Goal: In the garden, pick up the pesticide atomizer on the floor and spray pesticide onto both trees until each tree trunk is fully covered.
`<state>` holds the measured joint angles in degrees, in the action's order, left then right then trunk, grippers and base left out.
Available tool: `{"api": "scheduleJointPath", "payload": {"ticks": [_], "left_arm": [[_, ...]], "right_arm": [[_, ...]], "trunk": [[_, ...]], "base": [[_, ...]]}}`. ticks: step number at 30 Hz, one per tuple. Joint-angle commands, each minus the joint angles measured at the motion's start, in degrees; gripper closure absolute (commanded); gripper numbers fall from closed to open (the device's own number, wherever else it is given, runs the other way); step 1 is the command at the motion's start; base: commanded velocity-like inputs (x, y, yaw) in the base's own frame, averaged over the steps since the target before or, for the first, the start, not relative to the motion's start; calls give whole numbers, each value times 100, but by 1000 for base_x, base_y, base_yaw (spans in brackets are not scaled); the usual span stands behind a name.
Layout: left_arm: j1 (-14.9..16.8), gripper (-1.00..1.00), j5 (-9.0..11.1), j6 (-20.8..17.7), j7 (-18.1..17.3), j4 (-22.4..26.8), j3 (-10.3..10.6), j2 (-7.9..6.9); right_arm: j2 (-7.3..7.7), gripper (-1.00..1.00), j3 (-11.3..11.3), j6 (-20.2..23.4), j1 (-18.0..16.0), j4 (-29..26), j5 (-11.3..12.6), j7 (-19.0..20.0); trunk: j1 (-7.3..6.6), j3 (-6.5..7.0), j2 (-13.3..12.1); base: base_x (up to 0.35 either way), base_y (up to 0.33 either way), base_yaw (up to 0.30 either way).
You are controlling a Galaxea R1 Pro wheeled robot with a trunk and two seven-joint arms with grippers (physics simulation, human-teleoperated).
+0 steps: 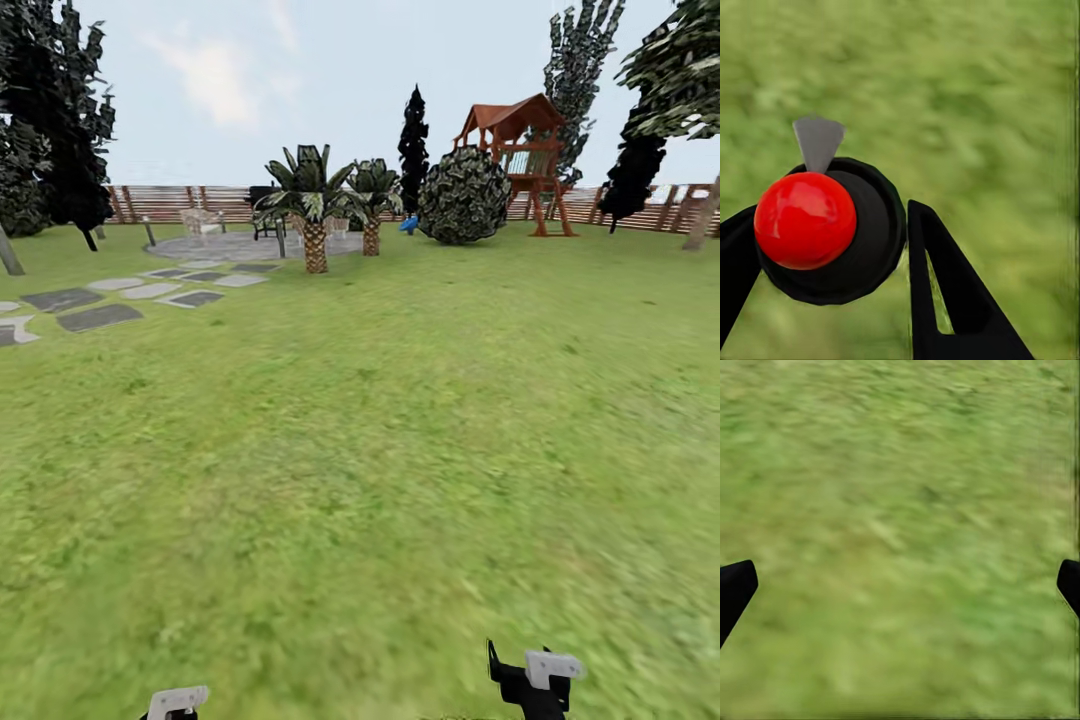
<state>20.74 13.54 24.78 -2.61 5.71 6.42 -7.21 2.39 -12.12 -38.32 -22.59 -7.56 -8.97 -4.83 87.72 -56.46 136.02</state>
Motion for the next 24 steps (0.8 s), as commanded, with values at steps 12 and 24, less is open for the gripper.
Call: {"api": "scheduleJointPath", "payload": {"ticks": [12,24], "left_arm": [[0,100,0,0,-2,1,0,0],[0,100,1,0,-3,1,0,0]], "right_arm": [[0,-100,-1,0,0,0,1,2],[-2,-100,-1,0,0,0,1,7]], "trunk": [[0,39,0],[0,78,0]], "base": [[0,0,-289],[0,0,-289]]}}
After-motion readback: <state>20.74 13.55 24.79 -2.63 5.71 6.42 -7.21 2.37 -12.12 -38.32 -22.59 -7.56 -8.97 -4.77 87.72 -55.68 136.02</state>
